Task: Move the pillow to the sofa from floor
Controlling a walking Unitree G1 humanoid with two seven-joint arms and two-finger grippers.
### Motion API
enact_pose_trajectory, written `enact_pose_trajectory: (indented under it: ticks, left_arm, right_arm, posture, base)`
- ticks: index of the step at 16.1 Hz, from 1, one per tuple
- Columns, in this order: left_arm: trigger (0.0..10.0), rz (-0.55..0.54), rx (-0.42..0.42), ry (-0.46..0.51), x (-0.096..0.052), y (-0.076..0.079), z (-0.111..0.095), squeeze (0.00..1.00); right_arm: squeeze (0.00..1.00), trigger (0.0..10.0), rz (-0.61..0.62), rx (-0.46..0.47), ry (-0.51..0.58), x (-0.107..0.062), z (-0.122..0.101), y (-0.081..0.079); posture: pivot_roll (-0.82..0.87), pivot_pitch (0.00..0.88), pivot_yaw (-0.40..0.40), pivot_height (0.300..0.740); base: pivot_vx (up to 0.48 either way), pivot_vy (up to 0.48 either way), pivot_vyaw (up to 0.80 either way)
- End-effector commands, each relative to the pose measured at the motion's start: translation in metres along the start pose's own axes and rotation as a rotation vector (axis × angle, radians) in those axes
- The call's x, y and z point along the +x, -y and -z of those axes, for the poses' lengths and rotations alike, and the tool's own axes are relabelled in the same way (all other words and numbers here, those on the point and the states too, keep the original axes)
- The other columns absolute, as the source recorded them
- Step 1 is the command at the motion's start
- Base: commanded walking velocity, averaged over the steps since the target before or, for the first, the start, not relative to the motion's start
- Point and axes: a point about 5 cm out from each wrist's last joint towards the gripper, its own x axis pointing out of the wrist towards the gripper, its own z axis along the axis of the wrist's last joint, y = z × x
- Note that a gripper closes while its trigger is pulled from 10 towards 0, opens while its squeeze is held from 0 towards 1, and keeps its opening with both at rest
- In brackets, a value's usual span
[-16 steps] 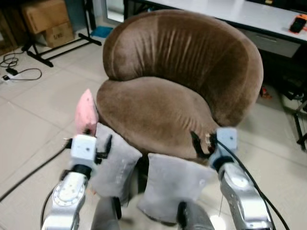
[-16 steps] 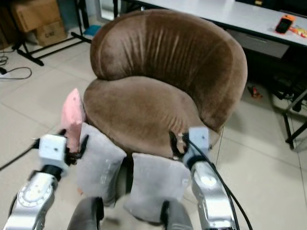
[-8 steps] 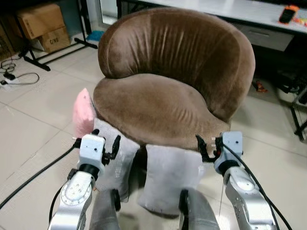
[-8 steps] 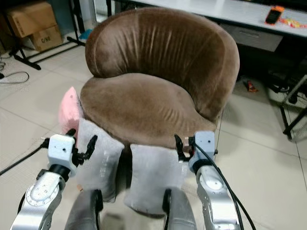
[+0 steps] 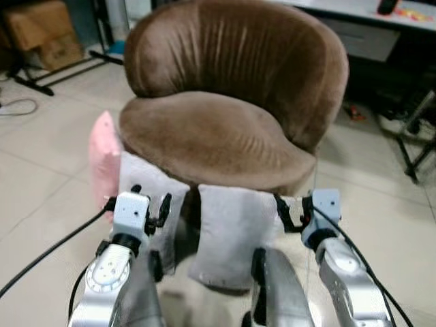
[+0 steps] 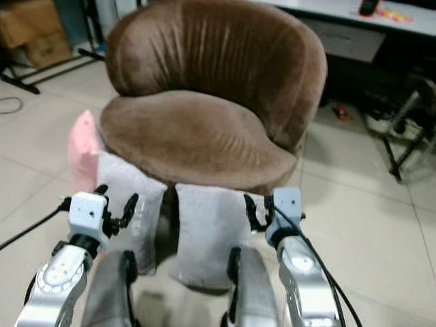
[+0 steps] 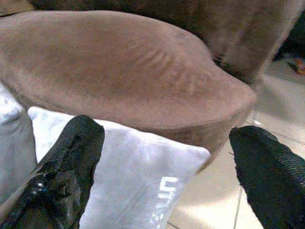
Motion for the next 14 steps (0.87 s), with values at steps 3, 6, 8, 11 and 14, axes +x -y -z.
enact_pose_trajectory:
  ticks: [3, 6, 8, 11, 14]
  left_arm:
    - [10.0, -0.006, 0.015, -0.006, -0.001, -0.001, 0.001, 0.0]
    - [10.0, -0.008, 0.018, -0.005, -0.002, -0.003, 0.001, 0.0]
    - [10.0, 0.004, 0.003, 0.006, -0.001, -0.003, -0.001, 0.0]
    - [10.0, 0.001, 0.0, 0.012, -0.001, -0.004, -0.002, 0.0]
    - [10.0, 0.11, 0.061, -0.008, -0.001, 0.004, 0.0, 0.0]
  right_arm:
    - [0.0, 10.0, -0.024, -0.002, -0.028, 0.007, 0.002, -0.004]
    - [0.0, 10.0, -0.049, -0.041, -0.024, 0.011, 0.0, -0.008]
    - [0.0, 10.0, -0.075, -0.051, -0.016, 0.012, -0.002, -0.012]
    - [0.0, 10.0, -0.066, 0.013, -0.001, 0.014, -0.002, -0.012]
    - [1.0, 10.0, -0.11, 0.114, -0.044, 0.021, 0.005, -0.013]
  posture:
    - [-0.01, 0.0, -0.073, 0.442]
    - [-0.01, 0.0, -0.069, 0.442]
    - [-0.02, 0.0, -0.065, 0.442]
    - [-0.01, 0.0, -0.063, 0.442]
    - [0.0, 0.0, -0.05, 0.442]
  base:
    - [0.0, 0.0, 0.0]
    - [0.0, 0.0, 0.0]
    - [0.0, 0.0, 0.4]
    - [0.0, 0.0, 0.53]
    - [0.0, 0.0, 0.0]
